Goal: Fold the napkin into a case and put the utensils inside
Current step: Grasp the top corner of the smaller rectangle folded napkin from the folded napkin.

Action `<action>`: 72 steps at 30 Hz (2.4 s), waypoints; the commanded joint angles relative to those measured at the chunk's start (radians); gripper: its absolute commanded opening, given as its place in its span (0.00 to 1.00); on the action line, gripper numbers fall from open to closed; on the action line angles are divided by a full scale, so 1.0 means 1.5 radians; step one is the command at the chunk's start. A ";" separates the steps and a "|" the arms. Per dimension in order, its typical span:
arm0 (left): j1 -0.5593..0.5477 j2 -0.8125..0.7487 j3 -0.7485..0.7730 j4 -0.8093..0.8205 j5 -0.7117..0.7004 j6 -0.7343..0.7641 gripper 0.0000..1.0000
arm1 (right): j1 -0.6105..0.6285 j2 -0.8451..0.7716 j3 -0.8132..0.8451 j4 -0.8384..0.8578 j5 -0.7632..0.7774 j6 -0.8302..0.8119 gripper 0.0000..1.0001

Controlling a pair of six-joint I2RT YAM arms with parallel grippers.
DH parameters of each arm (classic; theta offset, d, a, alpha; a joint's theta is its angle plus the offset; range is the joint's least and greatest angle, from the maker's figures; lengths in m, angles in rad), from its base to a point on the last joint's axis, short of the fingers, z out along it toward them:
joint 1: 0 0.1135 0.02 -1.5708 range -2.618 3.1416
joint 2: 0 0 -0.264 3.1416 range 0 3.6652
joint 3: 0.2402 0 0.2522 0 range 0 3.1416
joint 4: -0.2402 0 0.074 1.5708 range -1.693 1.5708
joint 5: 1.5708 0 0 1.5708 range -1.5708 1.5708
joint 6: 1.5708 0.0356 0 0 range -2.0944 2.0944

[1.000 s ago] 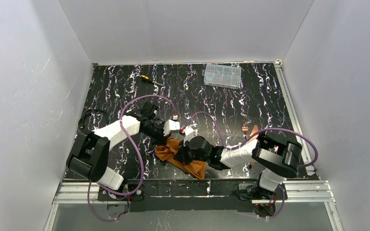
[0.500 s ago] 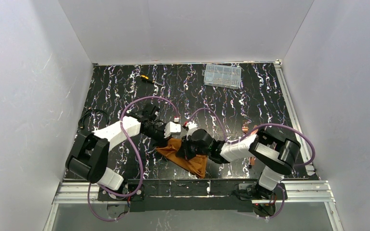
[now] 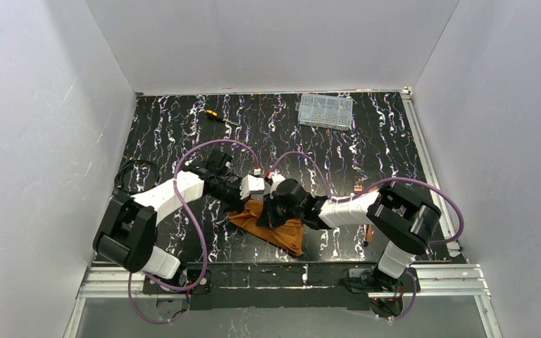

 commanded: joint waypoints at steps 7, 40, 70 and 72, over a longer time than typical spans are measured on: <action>0.000 -0.045 0.001 0.026 -0.050 -0.072 0.00 | -0.003 -0.003 0.025 -0.028 -0.031 0.015 0.01; -0.013 -0.017 -0.035 0.078 -0.077 -0.042 0.46 | -0.025 0.025 0.018 0.024 -0.087 0.040 0.01; -0.026 -0.057 0.017 0.024 -0.037 -0.080 0.00 | -0.033 0.049 0.034 -0.003 -0.106 0.058 0.01; -0.026 -0.061 0.010 0.024 -0.038 -0.075 0.00 | -0.034 0.045 0.030 -0.004 -0.104 0.062 0.01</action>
